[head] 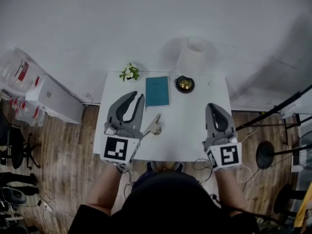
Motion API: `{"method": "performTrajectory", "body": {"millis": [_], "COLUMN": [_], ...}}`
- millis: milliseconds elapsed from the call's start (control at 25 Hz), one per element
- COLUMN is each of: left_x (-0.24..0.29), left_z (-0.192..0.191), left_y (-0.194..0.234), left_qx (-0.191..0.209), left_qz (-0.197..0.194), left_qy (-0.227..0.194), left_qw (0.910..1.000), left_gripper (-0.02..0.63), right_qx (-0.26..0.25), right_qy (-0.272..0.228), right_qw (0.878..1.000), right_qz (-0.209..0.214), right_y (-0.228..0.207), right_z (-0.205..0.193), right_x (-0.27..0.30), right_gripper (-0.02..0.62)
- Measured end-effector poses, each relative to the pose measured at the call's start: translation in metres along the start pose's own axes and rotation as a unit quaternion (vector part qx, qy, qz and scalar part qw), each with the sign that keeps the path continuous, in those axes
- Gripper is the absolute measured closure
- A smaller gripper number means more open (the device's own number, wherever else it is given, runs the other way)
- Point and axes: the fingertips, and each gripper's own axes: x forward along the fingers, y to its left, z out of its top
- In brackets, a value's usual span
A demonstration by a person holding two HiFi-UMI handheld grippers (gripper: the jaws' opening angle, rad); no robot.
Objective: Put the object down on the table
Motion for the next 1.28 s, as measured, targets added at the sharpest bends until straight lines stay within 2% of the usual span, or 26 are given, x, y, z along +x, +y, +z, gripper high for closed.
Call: {"method": "performTrajectory", "body": {"millis": [480, 1280], "left_x": [0.009, 0.029], "left_z": [-0.010, -0.020], "left_y": [0.010, -0.009], "left_qx": [-0.004, -0.004], "left_qz": [0.017, 0.025], "left_qy": [0.015, 0.033], "left_qw": [0.9997, 0.9991], "left_gripper": [0.546, 0.546], "right_qx": [0.008, 0.014], "right_qy": [-0.001, 0.002], "right_qw": [1.000, 0.999], "right_qz": [0.015, 0.042], "right_y": [-0.003, -0.020], "right_z": [-0.006, -0.022], "right_x": [0.017, 0.022], "right_gripper": [0.592, 0.592]}}
